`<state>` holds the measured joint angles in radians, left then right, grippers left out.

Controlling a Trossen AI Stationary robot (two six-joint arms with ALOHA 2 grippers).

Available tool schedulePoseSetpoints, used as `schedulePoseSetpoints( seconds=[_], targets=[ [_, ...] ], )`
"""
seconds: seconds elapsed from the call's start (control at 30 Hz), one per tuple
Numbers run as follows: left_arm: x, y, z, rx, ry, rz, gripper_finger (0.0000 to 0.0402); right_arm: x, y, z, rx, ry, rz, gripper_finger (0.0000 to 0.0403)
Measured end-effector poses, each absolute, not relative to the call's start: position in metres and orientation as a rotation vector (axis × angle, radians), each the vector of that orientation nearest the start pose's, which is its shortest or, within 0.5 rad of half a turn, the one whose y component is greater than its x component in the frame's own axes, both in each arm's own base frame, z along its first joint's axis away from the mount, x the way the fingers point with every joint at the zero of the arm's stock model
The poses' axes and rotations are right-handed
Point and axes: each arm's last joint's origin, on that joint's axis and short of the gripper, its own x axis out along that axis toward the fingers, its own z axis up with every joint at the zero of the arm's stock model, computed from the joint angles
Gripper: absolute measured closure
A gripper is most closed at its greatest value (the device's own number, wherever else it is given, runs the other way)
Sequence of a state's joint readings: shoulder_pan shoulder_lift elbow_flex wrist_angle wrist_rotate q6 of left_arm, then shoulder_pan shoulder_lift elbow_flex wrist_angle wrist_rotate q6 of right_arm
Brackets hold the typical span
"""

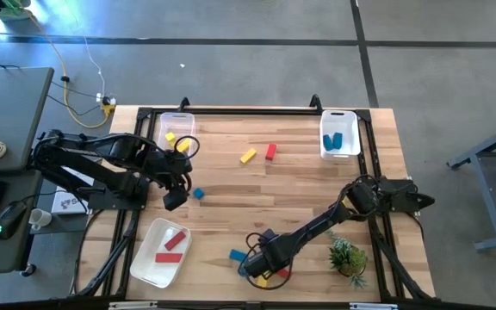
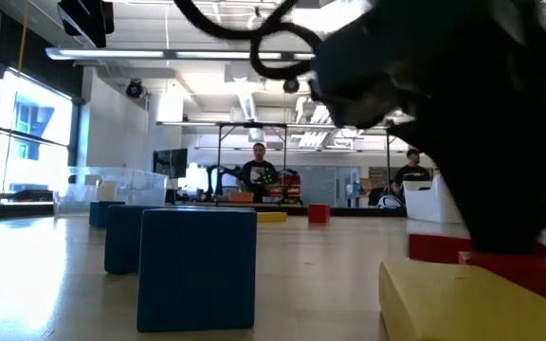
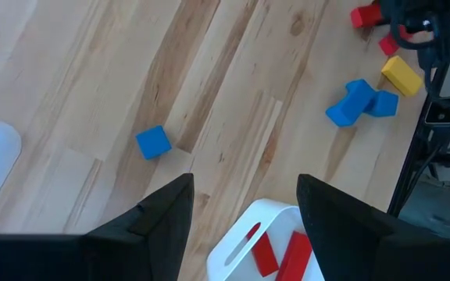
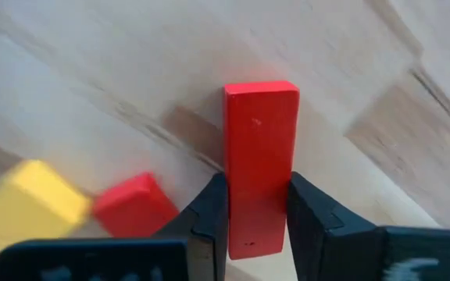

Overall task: Sort & place blocks by color
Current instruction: Put the red block into the bottom white bin

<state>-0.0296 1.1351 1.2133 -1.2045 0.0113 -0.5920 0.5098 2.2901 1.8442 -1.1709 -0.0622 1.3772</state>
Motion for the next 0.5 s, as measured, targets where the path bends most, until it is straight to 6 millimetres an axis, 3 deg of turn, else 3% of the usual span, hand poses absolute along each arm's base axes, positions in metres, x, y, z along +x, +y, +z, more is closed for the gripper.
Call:
schedulePoseSetpoints(
  seconds=[0.3,0.5],
  targets=[
    [0.192,-0.006,0.335,-0.495,1.082,0.275,0.0188,0.408,0.195,0.185,0.668,1.332,-0.41,0.0332],
    [0.199,-0.006,0.339,-0.436,1.008,0.212,0.0188,0.422,0.169,0.2,0.591,1.259,-0.303,0.0332]
  ],
)
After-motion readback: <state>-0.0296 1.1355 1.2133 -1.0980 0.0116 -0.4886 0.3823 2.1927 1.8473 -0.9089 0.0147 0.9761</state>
